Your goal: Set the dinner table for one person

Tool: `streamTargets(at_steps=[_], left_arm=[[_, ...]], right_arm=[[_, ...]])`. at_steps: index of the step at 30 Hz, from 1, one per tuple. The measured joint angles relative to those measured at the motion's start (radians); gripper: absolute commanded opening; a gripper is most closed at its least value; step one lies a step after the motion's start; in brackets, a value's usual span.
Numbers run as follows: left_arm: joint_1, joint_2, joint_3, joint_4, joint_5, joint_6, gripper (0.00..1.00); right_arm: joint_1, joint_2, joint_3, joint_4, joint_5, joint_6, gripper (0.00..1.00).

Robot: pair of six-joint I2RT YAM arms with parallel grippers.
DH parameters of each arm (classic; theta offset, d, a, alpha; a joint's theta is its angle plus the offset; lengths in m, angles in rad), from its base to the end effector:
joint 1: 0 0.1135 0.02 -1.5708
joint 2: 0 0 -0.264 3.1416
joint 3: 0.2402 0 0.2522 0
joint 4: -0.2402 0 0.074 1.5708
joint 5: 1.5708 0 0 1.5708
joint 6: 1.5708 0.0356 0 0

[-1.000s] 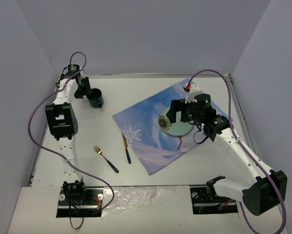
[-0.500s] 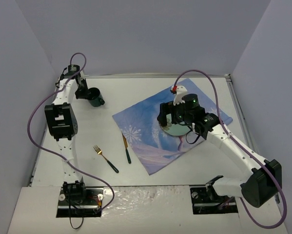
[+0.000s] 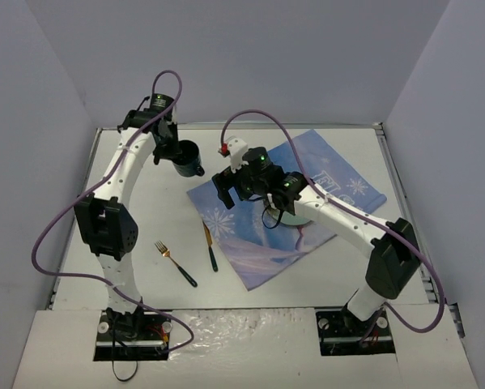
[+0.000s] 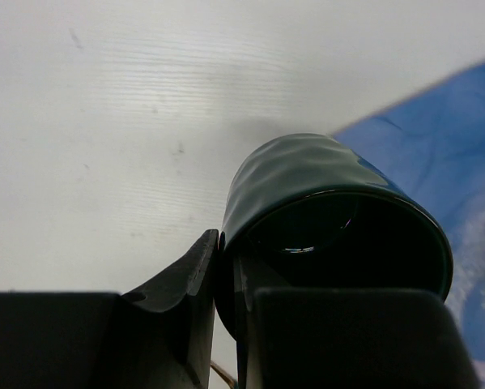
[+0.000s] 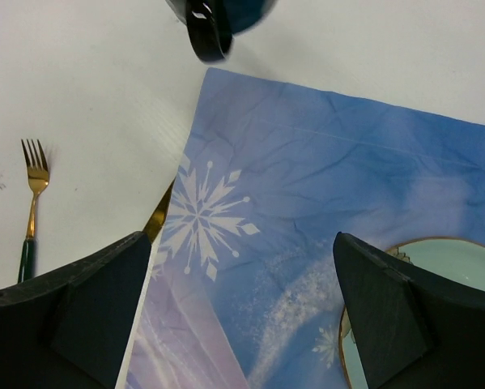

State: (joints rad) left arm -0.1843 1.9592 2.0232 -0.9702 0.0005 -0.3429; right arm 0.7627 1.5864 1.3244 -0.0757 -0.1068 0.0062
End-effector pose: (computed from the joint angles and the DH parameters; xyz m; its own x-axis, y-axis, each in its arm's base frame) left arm 0.4209 -0.0785 0.3471 -0.7905 -0.1946 -0.5807 -0.0873 0.9743 -0.2077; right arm 0.2717 0.2649 0.3357 -0.2442 -0.2249 -0.9433 -0.7581 0.6508 0.0412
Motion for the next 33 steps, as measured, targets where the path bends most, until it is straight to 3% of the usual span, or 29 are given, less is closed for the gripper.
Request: streamTargets(at_steps=[8, 19, 29, 33], left_arm=[[-0.150, -0.061, -0.010, -0.071, -0.018, -0.060, 0.00], [-0.175, -0.070, -0.022, -0.098, -0.060, -0.085, 0.00], [-0.177, -0.096, -0.054, -0.099, -0.050, -0.088, 0.00], [-0.177, -0.103, -0.055, -0.098, -0.044, -0.088, 0.00]], right_arm=[[0.059, 0.179, 0.146, 0.008, 0.020, -0.066, 0.77], [0.082, 0.230, 0.190, 0.047, 0.067, -0.084, 0.54], [0.082, 0.263, 0.202, 0.097, 0.079, -0.083, 0.45], [0.082, 0.277, 0.202, 0.109, 0.078, -0.083, 0.35]])
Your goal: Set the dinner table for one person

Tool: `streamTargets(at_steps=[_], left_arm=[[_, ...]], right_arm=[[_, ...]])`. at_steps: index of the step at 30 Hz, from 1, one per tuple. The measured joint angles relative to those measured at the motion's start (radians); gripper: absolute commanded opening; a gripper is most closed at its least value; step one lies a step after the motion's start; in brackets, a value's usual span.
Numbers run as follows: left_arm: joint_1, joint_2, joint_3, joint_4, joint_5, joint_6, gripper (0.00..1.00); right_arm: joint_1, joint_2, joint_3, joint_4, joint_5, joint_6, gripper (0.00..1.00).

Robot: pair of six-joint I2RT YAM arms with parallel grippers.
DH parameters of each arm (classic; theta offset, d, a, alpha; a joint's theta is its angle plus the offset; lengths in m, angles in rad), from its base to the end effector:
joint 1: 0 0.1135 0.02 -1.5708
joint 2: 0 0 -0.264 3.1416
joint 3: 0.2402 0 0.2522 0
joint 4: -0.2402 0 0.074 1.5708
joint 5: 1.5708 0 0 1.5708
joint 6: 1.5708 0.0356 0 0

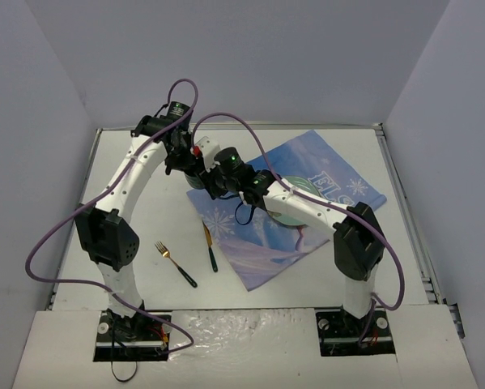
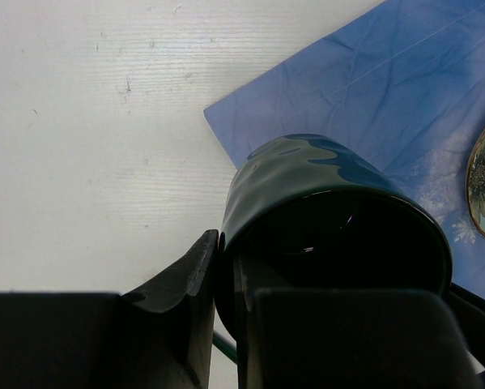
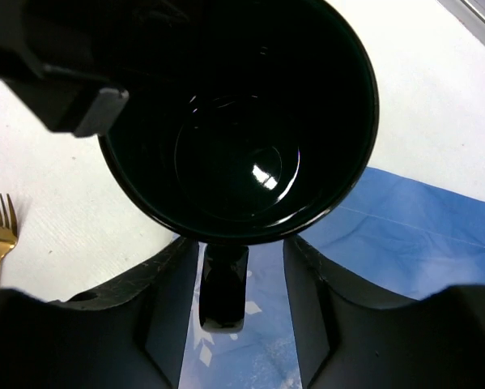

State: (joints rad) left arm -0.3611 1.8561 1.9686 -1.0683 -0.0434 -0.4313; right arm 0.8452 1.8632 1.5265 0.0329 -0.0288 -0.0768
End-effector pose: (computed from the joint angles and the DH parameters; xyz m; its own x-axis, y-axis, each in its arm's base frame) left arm 0.3693 -0.1378 0.3645 -0.8319 -0.1323 -0.5389 -0.0200 0.9777 -0.2090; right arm 0.2990 0.3386 0.3092 -0.1392 -0.2724 -0.9521 -0.7790 0.6237 -0.0646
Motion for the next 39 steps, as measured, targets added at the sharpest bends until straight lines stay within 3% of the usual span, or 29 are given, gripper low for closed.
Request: streamTargets(at_steps=[9, 11, 14, 18, 21, 27, 33, 39], left_arm=[[-0.009, -0.002, -0.001, 0.001, -0.008, 0.001, 0.00], [-0.010, -0.002, -0.002, 0.002, -0.010, 0.001, 0.00], [-0.011, -0.002, -0.004, 0.008, -0.016, 0.000, 0.00], [-0.012, -0.007, -0.017, 0.020, -0.019, -0.014, 0.01], [-0.013, -0.009, -0.019, 0.022, -0.022, -0.016, 0.09], [-0.015, -0.032, -0.035, 0.029, -0.013, -0.021, 0.41], [-0.020, -0.090, -0.035, 0.039, -0.005, -0.028, 0.53], [-0.002, -0.161, -0.055, 0.069, 0.001, -0.029, 0.79]], right_arm=[[0.000, 0.005, 0.000, 0.001, 0.001, -0.001, 0.31], [0.000, 0.005, 0.000, 0.001, 0.001, -0.001, 0.24], [0.000, 0.005, 0.000, 0.001, 0.003, -0.001, 0.03], [0.000, 0.005, 0.000, 0.000, 0.014, -0.001, 0.00], [0.000, 0.005, 0.000, 0.002, 0.015, -0.003, 0.00], [-0.001, -0.002, -0.059, 0.056, 0.014, -0.009, 0.00], [-0.021, -0.033, -0.175, 0.074, 0.012, -0.026, 0.00], [-0.097, -0.124, -0.276, 0.092, -0.015, -0.049, 0.00]])
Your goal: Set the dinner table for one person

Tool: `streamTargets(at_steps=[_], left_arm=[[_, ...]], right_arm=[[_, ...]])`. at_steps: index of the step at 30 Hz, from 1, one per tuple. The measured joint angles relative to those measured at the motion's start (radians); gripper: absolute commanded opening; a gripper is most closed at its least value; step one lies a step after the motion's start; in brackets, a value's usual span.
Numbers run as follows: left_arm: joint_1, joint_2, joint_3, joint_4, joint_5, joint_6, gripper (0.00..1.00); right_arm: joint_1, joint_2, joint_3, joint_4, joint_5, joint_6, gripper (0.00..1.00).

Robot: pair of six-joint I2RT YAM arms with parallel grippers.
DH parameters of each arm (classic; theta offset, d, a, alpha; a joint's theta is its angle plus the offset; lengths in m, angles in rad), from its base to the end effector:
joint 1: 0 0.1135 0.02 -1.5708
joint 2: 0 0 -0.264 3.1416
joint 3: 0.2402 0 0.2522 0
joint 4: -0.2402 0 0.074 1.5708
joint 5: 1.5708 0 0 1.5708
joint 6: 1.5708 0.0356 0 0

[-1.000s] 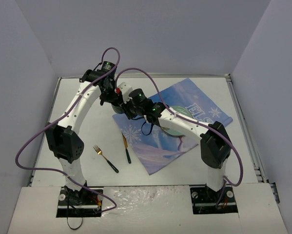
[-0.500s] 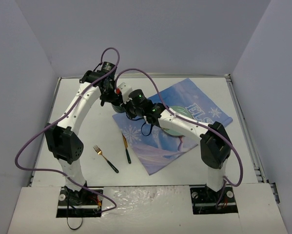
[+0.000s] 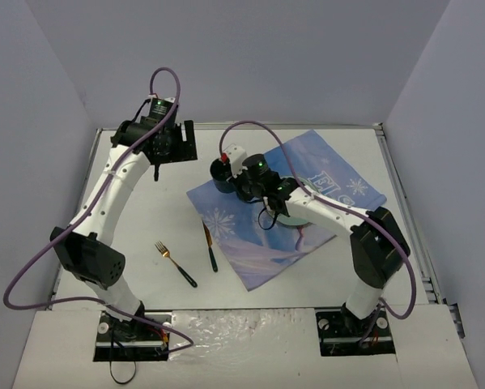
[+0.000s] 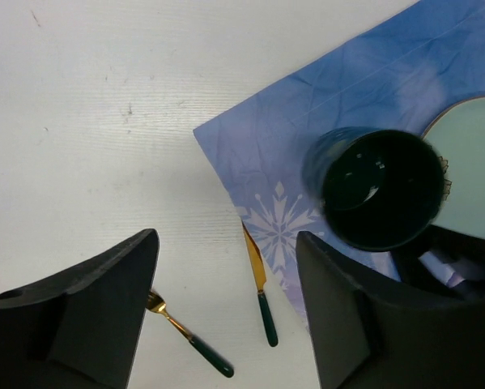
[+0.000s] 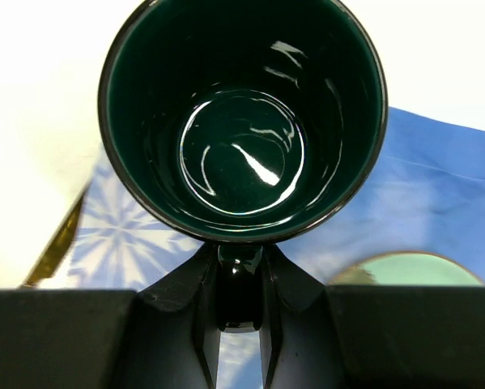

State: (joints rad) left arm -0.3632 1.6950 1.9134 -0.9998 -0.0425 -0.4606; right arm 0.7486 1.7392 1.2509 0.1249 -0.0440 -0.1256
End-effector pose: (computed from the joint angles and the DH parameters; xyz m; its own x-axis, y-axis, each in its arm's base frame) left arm 0.3339 -0.1253 0.4099 -0.7350 -0.1957 -0.6492 0.0001 0.9574 -0.2888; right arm 0.3002 0.2810 0.2729 -0.1694 -0.3282 -0.9293 -0.7371 0.6681 -0.1016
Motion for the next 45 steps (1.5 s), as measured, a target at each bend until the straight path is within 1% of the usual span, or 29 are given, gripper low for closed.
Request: streamTargets(at_steps=[1, 2, 3, 6, 10, 13, 17, 20, 25, 32, 38, 45], left_arm=[[0.011, -0.019, -0.021, 0.017, 0.001, 0.001, 0.83], [0.022, -0.038, -0.046, 0.034, 0.002, 0.002, 0.89], [0.038, -0.063, -0.083, 0.055, 0.010, 0.004, 0.93], [0.100, -0.148, -0.227, 0.115, 0.034, 0.015, 0.97], [0.202, -0.256, -0.435, 0.207, 0.078, 0.025, 0.97], [0.247, -0.317, -0.576, 0.260, 0.105, 0.039, 0.97], [0.255, -0.389, -0.741, 0.350, 0.147, 0.073, 0.97], [0.255, -0.433, -0.829, 0.395, 0.172, 0.094, 0.97], [0.260, -0.468, -0.918, 0.469, 0.181, 0.129, 0.97], [0.261, -0.464, -0.972, 0.537, 0.167, 0.162, 0.97], [0.261, -0.444, -0.980, 0.552, 0.141, 0.173, 0.97], [0.261, -0.419, -0.980, 0.562, 0.128, 0.181, 0.97]], right_arm=[[-0.023, -0.019, -0.011, 0.004, -0.009, -0.008, 0.00], [-0.046, -0.038, -0.021, 0.007, -0.018, -0.017, 0.00], [-0.073, -0.055, -0.027, 0.010, -0.029, -0.035, 0.00], [-0.198, -0.094, -0.033, 0.024, -0.096, -0.090, 0.00], [-0.399, -0.103, -0.012, 0.031, -0.188, -0.157, 0.00], [-0.537, -0.080, 0.038, 0.001, -0.245, -0.206, 0.00], [-0.680, 0.016, 0.156, -0.027, -0.360, -0.271, 0.00], [-0.758, 0.120, 0.265, -0.060, -0.422, -0.317, 0.00], [-0.829, 0.281, 0.402, -0.112, -0.475, -0.370, 0.00], [-0.853, 0.471, 0.563, -0.187, -0.519, -0.439, 0.00], [-0.853, 0.548, 0.626, -0.212, -0.557, -0.468, 0.00], [-0.852, 0.584, 0.640, -0.212, -0.581, -0.482, 0.00]])
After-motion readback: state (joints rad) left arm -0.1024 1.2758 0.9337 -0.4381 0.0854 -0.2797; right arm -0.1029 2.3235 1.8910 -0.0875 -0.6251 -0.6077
